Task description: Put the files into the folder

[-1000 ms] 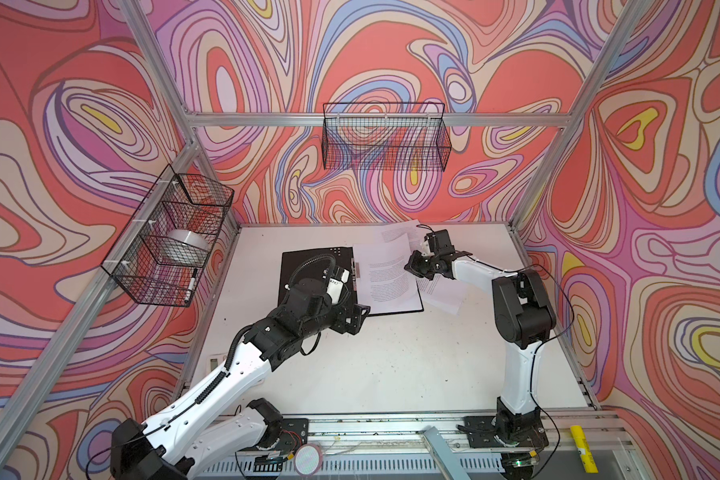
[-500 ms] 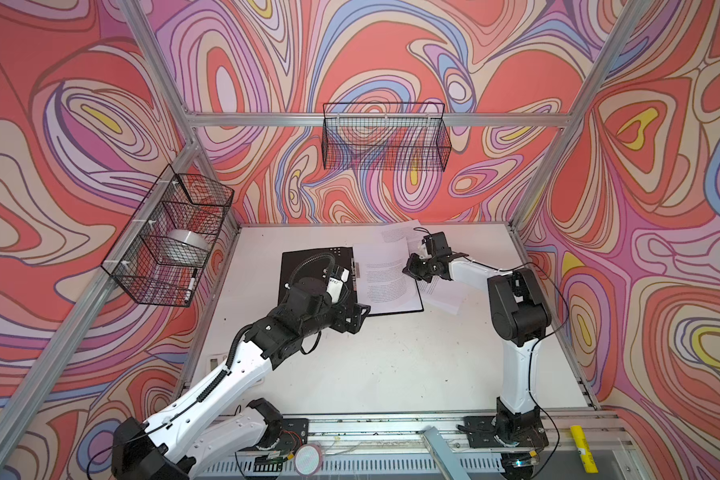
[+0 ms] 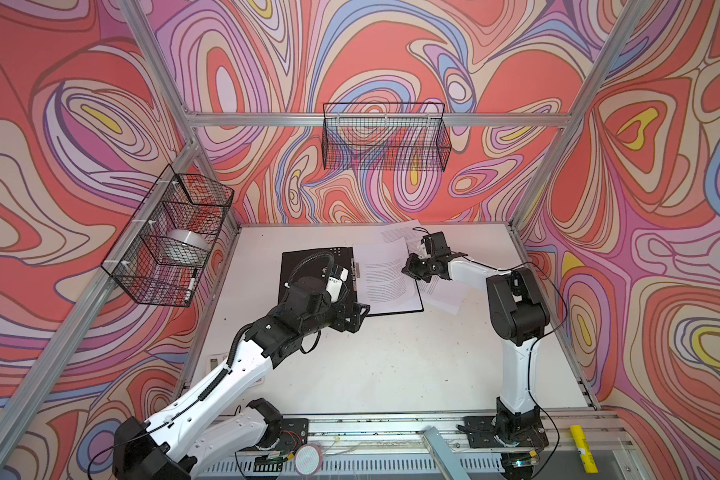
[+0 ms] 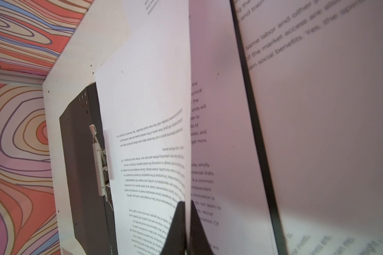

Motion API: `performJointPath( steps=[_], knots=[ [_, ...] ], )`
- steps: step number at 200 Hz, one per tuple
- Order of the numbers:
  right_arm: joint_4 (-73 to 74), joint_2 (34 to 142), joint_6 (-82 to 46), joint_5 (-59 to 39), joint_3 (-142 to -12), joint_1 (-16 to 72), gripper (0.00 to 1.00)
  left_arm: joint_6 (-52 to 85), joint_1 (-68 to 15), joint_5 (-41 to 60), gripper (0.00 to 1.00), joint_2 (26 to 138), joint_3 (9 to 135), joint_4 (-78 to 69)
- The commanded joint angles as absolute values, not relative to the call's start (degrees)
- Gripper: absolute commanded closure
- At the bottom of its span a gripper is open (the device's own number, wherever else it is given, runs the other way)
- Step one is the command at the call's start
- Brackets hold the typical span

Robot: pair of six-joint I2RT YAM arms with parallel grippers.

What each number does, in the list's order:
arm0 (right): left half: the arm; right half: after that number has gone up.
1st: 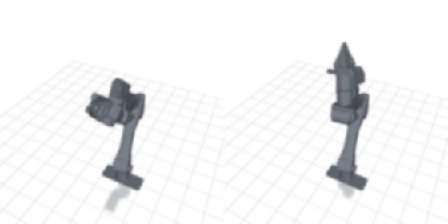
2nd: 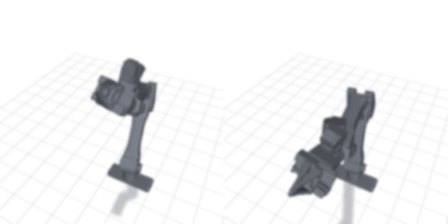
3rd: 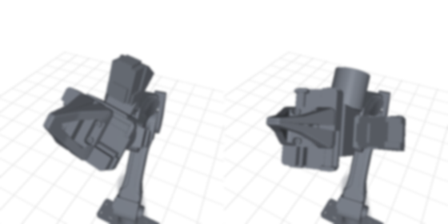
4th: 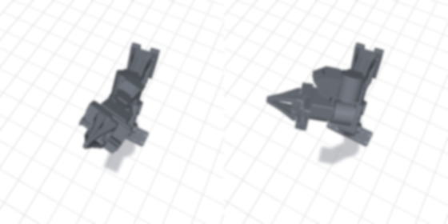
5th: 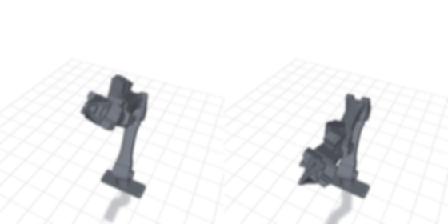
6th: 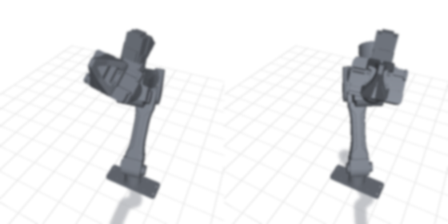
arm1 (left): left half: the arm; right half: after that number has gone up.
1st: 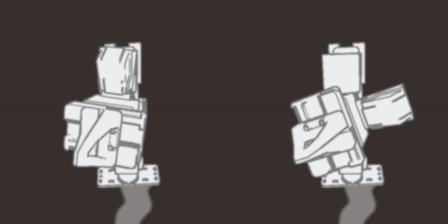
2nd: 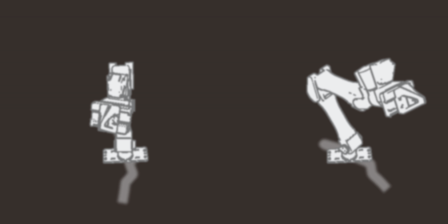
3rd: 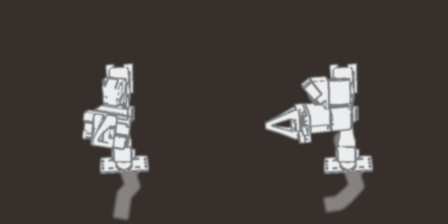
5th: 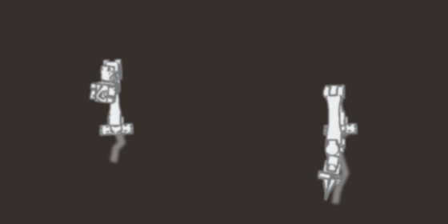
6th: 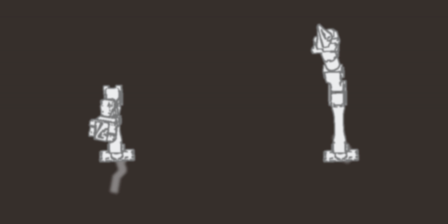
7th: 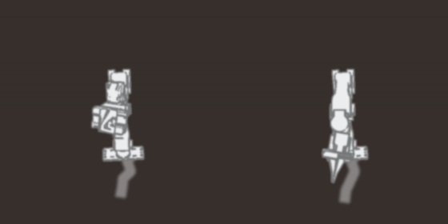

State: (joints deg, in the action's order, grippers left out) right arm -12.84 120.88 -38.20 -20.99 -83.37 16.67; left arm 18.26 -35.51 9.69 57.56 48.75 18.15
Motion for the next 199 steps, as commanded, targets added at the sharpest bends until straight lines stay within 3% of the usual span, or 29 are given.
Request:
performJointPath(
  steps=[1,164,199],
  knots=[
    [-12.7,122.2,-37.8,-21.6,-84.3,17.1,1.0,18.8,-35.0,10.6,0.01,57.9,48.6,16.9],
    [-12.5,123.0,-37.8,-21.8,-84.2,17.3,1.0,19.5,-34.1,11.9,0.0,58.3,48.6,16.5],
    [-13.0,123.1,-37.7,-21.1,-84.4,17.3,0.84,19.6,-34.0,12.0,0.0,58.4,48.6,16.4]
  ],
)
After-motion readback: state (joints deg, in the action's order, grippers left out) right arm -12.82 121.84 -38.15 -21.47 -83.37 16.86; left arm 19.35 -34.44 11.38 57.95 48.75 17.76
